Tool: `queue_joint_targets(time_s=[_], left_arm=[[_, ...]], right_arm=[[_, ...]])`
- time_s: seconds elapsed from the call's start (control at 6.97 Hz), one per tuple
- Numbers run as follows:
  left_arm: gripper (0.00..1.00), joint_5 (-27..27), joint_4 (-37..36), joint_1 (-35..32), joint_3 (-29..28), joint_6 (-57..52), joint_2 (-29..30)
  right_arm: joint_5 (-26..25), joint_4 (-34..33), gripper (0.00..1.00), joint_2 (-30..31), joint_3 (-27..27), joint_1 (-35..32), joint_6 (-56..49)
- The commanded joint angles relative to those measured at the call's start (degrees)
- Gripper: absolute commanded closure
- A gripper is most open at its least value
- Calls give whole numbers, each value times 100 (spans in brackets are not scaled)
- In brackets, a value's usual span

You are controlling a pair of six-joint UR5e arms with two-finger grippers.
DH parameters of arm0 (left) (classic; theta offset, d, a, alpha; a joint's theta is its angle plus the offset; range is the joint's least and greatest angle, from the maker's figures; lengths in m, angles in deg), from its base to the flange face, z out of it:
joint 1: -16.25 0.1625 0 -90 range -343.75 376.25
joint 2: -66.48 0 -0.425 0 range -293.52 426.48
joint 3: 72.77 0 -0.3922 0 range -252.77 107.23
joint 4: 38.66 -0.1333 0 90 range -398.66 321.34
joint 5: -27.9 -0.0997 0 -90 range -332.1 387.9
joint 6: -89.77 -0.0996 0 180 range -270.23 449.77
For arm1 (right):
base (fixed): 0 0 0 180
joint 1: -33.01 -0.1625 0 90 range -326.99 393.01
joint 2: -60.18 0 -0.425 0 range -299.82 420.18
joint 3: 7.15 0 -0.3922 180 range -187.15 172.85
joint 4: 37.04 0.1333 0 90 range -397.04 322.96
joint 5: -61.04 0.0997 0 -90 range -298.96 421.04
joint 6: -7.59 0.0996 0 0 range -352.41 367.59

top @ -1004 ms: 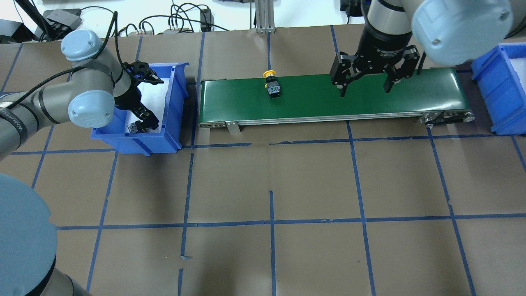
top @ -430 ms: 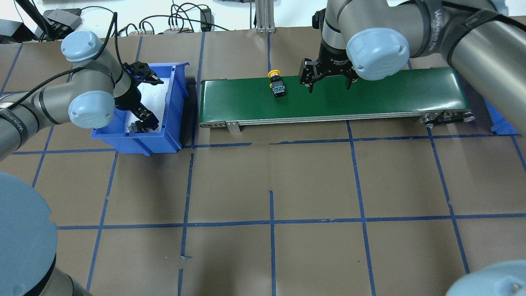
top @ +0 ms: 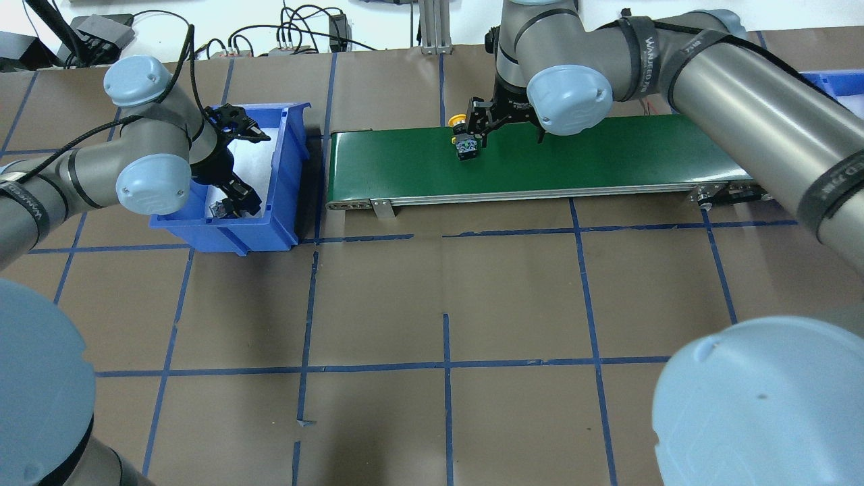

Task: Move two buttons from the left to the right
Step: 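Grasp the red button with left gripper while right grasps yellow button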

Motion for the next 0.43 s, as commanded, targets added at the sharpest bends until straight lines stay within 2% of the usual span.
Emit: queue_joint_targets(time_s=[0.0,0.14,0.29], left_arm=[[56,0,-133,0,8,35,70],[68,-9,-142,0,8,70,71],[74,-9,-142,-9,-27,166,62]], right_arm=[[-29,-23,0,-312,296,-68,31],[-11,-23,0,-382,331,-69,31],[-2,-32,0,-426,375,-69,31]])
